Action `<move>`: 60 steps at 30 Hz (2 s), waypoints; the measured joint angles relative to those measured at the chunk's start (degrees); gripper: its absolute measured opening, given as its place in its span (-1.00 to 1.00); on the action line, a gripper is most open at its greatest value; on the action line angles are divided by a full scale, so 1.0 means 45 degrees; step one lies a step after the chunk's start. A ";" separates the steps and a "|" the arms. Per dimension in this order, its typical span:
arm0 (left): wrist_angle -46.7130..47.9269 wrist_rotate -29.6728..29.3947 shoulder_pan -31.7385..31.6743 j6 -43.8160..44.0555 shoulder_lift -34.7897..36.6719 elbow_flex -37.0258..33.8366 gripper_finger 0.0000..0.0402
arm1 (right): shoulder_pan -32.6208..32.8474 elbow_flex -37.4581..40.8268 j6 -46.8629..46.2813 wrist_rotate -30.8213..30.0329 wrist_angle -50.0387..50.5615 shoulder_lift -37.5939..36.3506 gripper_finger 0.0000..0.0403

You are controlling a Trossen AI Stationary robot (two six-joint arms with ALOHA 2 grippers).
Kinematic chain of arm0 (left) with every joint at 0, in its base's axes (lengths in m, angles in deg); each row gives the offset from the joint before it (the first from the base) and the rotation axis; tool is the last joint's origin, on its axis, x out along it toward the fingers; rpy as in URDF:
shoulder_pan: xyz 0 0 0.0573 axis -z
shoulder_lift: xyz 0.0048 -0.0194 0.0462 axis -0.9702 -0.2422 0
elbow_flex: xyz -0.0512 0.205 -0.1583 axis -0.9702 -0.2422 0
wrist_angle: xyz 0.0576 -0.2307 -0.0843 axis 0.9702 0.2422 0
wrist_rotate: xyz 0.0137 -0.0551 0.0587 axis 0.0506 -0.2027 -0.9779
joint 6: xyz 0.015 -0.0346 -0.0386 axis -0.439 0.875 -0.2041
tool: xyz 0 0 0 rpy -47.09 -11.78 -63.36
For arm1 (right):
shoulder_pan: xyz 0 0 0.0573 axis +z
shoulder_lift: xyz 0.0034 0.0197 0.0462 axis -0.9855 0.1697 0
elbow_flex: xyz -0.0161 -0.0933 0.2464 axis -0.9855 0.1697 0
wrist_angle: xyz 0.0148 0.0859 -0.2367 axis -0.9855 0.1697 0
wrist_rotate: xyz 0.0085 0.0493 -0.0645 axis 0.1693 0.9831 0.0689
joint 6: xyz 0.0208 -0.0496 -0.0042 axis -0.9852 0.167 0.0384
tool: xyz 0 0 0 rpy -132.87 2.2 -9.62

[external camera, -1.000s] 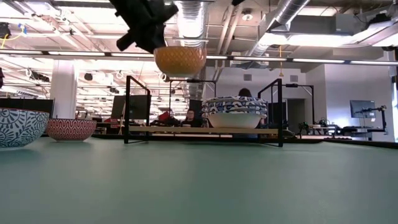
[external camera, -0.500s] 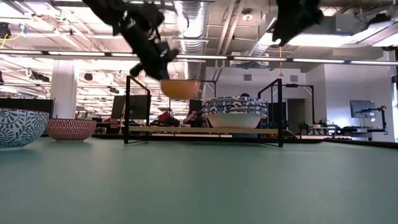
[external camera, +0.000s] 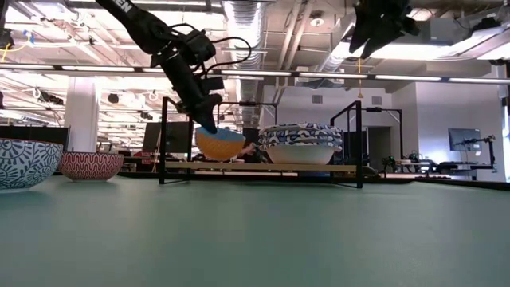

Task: Place and stack bowls onto a shelf
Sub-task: Put the blue bowl on the shelf, then stack the red bowl on top of the blue bowl on the shelf

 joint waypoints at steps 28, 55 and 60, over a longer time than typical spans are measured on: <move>-0.0250 0.1821 -0.0463 -0.1712 -0.0170 0.0001 -0.67 | -0.1274 -0.0010 0.0585 0.1227 -0.2288 -0.0058 0.01; 0.0958 0.0986 -0.0060 0.1635 0.4143 0.0001 -0.35 | -0.1550 -0.0010 -0.1209 0.3215 0.0798 0.1967 0.01; 0.1322 0.0698 -0.0037 0.1120 0.4743 0.0006 -0.35 | -0.2128 -0.0010 -0.0321 0.3545 0.0918 0.3063 0.01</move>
